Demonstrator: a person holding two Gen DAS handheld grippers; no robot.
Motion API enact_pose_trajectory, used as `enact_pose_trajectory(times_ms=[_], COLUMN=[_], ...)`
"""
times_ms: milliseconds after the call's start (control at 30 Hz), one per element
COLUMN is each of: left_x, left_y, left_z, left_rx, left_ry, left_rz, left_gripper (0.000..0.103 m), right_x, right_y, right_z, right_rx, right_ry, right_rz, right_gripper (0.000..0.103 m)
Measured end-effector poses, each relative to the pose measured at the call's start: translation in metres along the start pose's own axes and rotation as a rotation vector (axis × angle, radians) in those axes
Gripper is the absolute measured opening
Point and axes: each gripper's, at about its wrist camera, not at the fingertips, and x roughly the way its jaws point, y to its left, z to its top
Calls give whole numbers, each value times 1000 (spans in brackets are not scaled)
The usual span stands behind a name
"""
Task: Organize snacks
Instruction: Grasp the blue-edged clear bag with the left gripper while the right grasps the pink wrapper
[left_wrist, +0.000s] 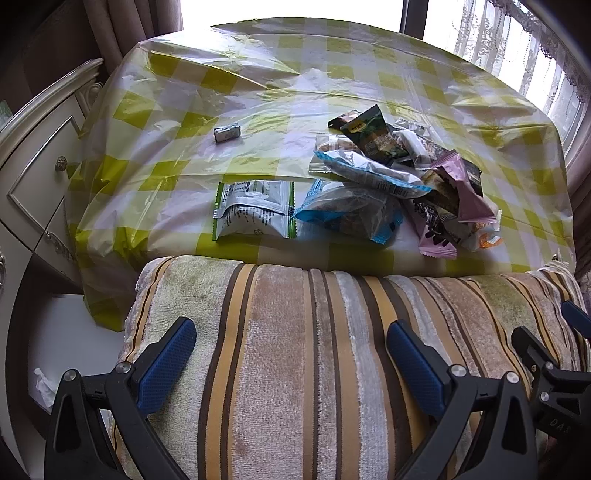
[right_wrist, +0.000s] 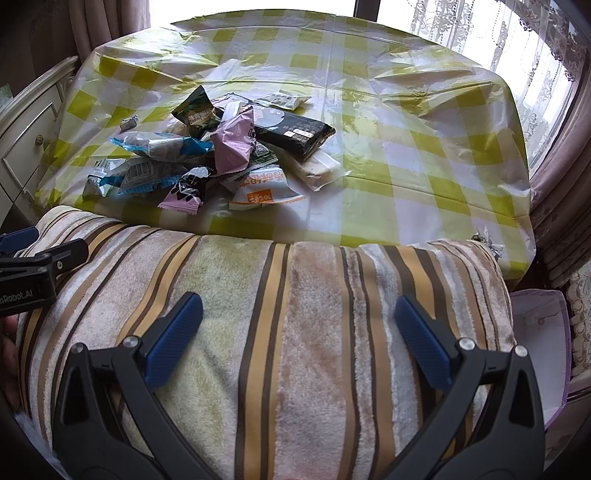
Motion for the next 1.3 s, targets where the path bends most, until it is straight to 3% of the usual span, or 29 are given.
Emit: enact_pose_trajectory(times_ms=[100, 167, 267, 300, 333, 433, 567, 667, 833, 900, 933, 967, 1167, 1300], left_x=[-9, -16, -11, -7, -5, 0, 14, 29, 67, 72, 74, 73, 55, 59], left_y=[14, 19, 16, 14, 10, -6, -23, -29, -46, -46, -43, -40, -26, -21], left_z=[4, 10, 25, 32, 37, 59, 89, 109, 120, 116, 114, 111, 107, 111], left_rx=[-68, -83, -75, -70, -61, -4, 52, 60, 146, 156, 141, 127, 81, 30], left_ry=[-44, -80, -91, -86, -87, -100, -66, -17, 104, 86, 92, 87, 5, 9], left_rz=[-65, -160, -249, -258, -266, -248, -291, -275, -225, -219, -247, -264, -347, -407], left_gripper=[103, 103, 93, 83, 74, 73, 73, 73, 71, 52, 45, 45, 44, 46], right_x=[-1, 2, 10, 13, 15, 18, 24, 31, 49, 57, 60, 64, 57, 46], right_y=[-4, -3, 1, 2, 1, 3, 8, 18, 34, 39, 41, 40, 28, 22], right_z=[6, 15, 28, 33, 37, 49, 67, 79, 95, 98, 98, 97, 94, 93], right_rx=[19, 14, 5, 9, 15, 25, 9, -31, -85, -106, -110, -107, -54, -22], right_ry=[-16, -16, -24, -27, -31, -56, -79, -82, -66, -50, -35, -19, -61, -111], right_rz=[40, 76, 124, 146, 170, 191, 182, 163, 135, 133, 139, 159, 228, 242], right_gripper=[103, 103, 103, 103, 103, 103, 102, 95, 91, 74, 52, 38, 33, 33])
